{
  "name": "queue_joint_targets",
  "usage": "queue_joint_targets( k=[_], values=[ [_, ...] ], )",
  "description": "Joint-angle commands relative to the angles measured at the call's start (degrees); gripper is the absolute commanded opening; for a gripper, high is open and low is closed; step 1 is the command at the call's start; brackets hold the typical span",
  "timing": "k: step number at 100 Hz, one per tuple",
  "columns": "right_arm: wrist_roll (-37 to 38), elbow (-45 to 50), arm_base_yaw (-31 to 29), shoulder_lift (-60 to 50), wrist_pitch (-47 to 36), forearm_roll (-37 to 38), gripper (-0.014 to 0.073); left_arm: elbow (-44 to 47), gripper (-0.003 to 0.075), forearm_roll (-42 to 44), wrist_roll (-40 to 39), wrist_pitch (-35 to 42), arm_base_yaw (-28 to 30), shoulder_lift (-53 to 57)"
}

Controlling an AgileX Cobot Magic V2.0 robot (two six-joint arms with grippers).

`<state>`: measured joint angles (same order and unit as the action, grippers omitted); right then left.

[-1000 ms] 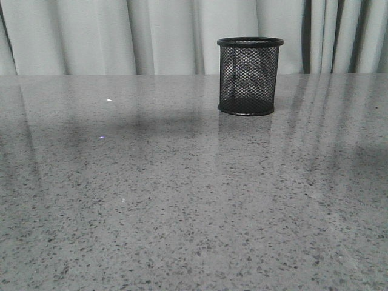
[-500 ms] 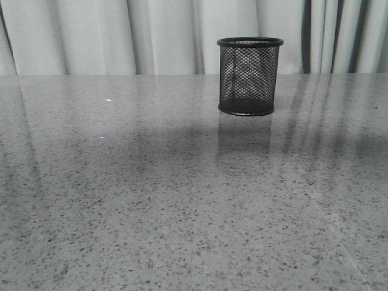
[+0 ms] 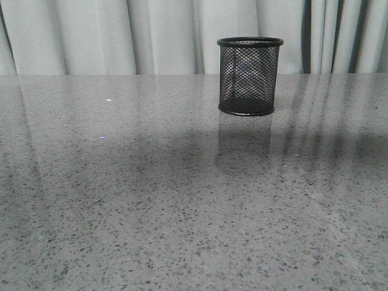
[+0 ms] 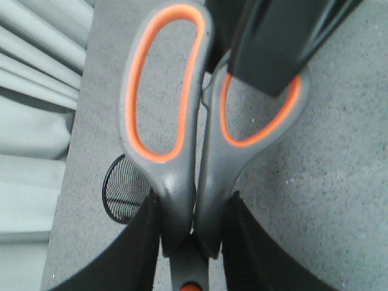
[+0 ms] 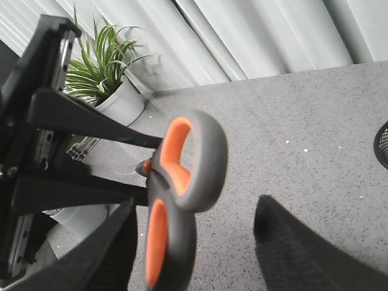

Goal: Put scissors into bucket

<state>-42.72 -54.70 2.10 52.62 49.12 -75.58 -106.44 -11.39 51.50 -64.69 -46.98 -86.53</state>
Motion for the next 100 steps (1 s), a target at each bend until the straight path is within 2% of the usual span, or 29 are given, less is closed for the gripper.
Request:
queue_joint_targets(
  k=[1,24,31,59,69,81,86,91,100],
  values=[
    [-1.1,-1.9,-0.4,0.1,-0.5,-3.3,0.0384,-2.0,-0.0021,-2.6,-0.8,5.2,-0.6,2.3],
    [-2.0,-2.7,-0.4,1.5,0.2,-5.2,0.0382,-2.0,-0.0021,-2.9,-0.5,5.2,-0.6,2.3],
    [-2.3,-2.7,-0.4,1.9,0.2,-5.6,0.0344,-2.0,-0.0021,-2.9,-0.5,5.2,-0.6,2.3],
    [-6.7,-2.7,-0.4,2.9,0.3,-8.3,-0.0067,-2.0,-0.0006,-2.9,-0.5,4.6,-0.6,2.1],
    [-6.8,-2.7,-0.4,3.1,0.4,-8.4,-0.0071,-2.0,0.0102,-2.6,-0.5,3.7,-0.4,2.1],
    [-6.8,-2.7,-0.4,3.1,-0.4,-8.4,-0.0071,-2.0,0.034,-2.6,-0.8,3.9,0.3,2.1],
    [-6.8,-2.7,-0.4,3.1,-1.1,-8.3,-0.0069,-2.0,0.0414,-2.6,-1.3,4.3,0.8,2.1],
    [-6.8,-2.8,-0.4,3.2,-1.8,-7.4,-0.0053,-2.0,0.0447,-2.6,-3.2,5.5,1.9,2.1],
    [-6.8,-4.4,-0.4,4.0,-2.8,-4.0,-0.0044,-2.0,0.0438,-2.6,-6.7,8.0,5.2,2.1]
  ],
)
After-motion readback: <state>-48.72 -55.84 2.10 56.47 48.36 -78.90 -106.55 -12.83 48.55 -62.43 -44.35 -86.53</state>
